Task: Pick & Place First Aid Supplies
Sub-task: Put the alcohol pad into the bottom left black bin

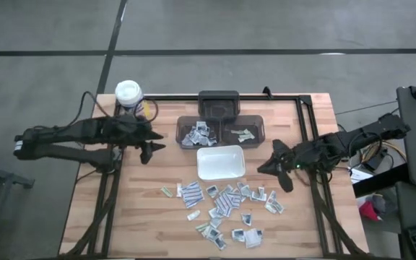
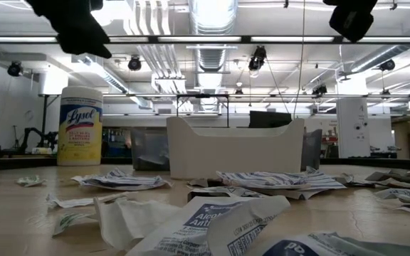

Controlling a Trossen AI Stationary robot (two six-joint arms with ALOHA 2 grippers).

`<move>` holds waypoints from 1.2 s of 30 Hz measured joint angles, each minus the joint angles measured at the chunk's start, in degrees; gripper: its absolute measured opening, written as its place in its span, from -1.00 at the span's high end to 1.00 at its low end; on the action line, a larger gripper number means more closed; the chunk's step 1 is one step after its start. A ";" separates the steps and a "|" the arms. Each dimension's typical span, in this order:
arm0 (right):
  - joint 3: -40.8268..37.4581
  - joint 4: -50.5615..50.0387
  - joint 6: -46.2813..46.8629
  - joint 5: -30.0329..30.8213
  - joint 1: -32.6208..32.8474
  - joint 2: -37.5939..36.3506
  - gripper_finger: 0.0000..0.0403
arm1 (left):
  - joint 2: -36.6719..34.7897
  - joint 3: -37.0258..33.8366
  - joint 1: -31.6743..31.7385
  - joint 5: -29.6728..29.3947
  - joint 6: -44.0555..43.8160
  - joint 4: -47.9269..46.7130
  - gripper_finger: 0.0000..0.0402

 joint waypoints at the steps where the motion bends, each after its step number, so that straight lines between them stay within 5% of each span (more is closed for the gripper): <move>1: 1.44 -1.61 0.41 -0.01 0.66 1.44 0.84 | -1.52 -1.38 0.00 0.01 0.00 1.24 0.04; 20: 25.61 -22.05 15.55 -0.31 11.30 29.38 0.84 | -15.30 -16.14 -0.28 4.08 7.62 14.12 0.04; 36: 36.62 -29.65 24.75 -9.40 12.09 48.13 0.84 | -22.91 -20.92 -0.55 6.41 9.71 14.73 0.04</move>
